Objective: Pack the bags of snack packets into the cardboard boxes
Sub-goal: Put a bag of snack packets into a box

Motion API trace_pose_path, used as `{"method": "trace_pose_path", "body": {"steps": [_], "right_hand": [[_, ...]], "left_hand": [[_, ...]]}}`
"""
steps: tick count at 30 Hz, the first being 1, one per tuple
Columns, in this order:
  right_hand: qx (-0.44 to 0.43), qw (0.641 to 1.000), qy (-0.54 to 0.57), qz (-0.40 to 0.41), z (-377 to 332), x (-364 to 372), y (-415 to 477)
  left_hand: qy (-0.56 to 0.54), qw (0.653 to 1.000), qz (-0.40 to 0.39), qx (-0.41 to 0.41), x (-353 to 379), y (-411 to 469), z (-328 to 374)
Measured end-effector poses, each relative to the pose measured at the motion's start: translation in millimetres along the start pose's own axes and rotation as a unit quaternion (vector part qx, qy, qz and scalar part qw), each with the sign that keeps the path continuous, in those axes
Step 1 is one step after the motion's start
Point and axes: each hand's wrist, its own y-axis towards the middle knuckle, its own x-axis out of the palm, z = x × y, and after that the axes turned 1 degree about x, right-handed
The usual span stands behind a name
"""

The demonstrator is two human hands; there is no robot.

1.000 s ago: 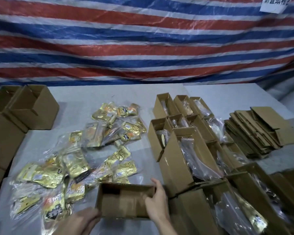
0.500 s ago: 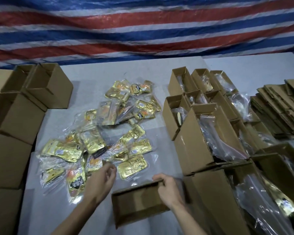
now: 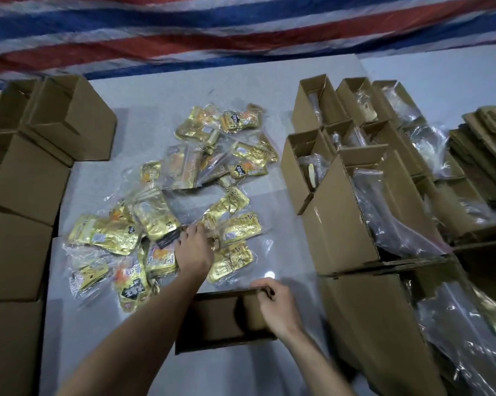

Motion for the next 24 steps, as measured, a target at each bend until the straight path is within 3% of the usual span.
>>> {"method": "trace_pose_path", "body": {"steps": [5,12,24], "right_hand": [[0.007,1.000,0.017,-0.002,8.1,0.2,2.0],[0.011,0.999,0.030,0.000,8.2,4.7,-0.4],[0.012,0.999,0.033,0.000,-2.3,13.0,-5.7]], "left_hand": [[0.075,0.997,-0.012,0.005,-6.5,10.8,-4.9],[-0.091,0.991,0.035,0.088,-43.5,-5.1,-10.4],[-0.230,0.922,0.105,0.293,-126.1,-85.1,-16.8]]}}
